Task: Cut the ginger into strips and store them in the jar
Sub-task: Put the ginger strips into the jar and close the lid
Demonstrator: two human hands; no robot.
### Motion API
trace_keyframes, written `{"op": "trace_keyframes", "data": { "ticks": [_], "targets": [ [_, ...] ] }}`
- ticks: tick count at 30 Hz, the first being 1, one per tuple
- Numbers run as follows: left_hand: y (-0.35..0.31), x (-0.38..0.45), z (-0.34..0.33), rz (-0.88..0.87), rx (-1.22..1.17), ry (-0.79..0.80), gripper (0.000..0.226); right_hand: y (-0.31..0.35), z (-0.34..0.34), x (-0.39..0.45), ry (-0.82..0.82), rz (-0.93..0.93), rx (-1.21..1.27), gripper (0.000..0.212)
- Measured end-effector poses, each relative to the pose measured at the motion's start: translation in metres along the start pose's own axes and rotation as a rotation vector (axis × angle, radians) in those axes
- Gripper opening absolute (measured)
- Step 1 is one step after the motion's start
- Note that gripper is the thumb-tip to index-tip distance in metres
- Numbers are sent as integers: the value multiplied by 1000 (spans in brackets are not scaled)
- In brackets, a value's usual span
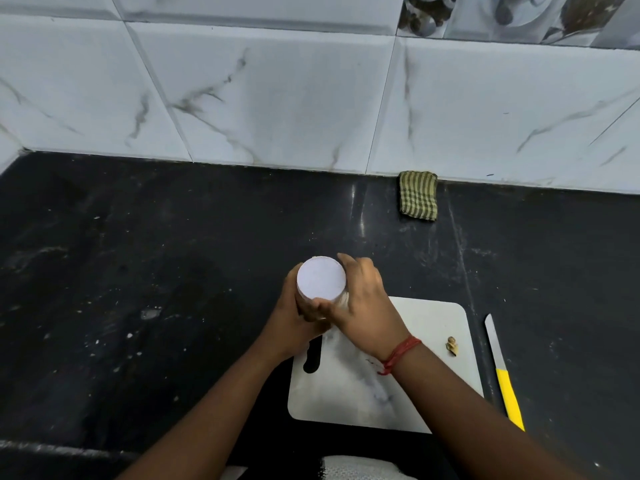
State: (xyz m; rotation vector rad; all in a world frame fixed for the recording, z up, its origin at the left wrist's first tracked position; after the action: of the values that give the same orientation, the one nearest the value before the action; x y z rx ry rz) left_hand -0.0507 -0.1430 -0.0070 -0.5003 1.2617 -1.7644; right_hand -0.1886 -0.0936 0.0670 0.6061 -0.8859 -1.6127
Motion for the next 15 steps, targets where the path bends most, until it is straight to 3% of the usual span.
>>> {"op": "trace_keyframes", "data": {
  "ticks": [3,8,15],
  "targets": [
    [5,-6,6,14,3,-8,105,-17,-2,-10,18,-46,119,81],
    [8,-16,12,-8,23,-101,85,-33,-7,-18,58,-143,322,56],
    [-11,12,16,-5,19,-132,80,-33,-3,8,2,-201,497,53]
  ]
}}
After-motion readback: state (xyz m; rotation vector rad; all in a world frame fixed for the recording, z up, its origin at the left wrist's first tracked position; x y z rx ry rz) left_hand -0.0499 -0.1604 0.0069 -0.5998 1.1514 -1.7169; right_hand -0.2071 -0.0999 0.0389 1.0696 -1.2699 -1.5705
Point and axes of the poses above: each hand's wrist, its own x-axis towards the middle knuckle, its own z-axis out of the back of the hand, y = z × x, the point moved 6 cm from there along x, towards the middle knuckle, and after that the axes turned 13 degrees about x, right-handed, at the moved point
